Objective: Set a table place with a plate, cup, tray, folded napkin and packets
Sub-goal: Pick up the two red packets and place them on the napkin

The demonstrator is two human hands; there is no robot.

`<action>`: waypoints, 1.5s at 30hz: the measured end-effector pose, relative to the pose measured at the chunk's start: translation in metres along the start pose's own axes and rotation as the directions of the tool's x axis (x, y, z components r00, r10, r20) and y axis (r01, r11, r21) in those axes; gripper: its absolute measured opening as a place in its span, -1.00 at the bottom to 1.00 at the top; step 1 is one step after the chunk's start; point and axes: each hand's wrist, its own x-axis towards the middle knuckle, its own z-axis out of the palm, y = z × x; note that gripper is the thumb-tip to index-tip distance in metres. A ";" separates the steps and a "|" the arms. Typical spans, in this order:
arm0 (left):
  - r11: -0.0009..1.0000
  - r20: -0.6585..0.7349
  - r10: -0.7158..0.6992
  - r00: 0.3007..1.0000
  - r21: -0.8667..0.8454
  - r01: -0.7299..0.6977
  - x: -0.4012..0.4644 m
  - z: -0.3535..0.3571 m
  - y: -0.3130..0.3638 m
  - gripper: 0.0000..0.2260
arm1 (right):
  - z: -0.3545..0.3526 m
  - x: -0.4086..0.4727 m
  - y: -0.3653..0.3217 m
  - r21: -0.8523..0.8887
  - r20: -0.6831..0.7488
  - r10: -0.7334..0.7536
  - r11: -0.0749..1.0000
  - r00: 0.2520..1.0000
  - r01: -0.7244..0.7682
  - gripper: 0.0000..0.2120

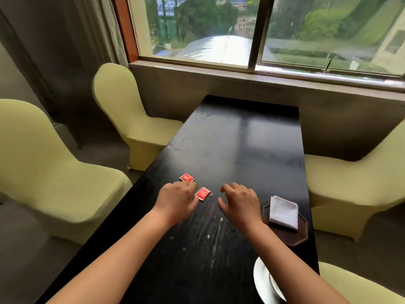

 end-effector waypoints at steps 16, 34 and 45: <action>0.980 0.205 0.177 0.963 -0.130 -0.152 0.010 0.085 -0.155 -0.58 | 0.087 0.029 -0.077 -0.153 0.147 0.214 0.970 0.966 -0.191 -0.60; 0.964 0.361 0.263 0.895 -0.052 -0.262 0.149 0.287 -0.166 -0.60 | 0.259 0.133 0.011 -0.049 0.253 0.656 0.743 0.711 -0.667 -0.73; 0.975 0.365 0.220 0.904 -0.096 -0.199 0.167 0.334 -0.158 -0.66 | 0.295 0.136 0.010 -0.108 0.141 0.779 0.625 0.611 -0.773 -0.75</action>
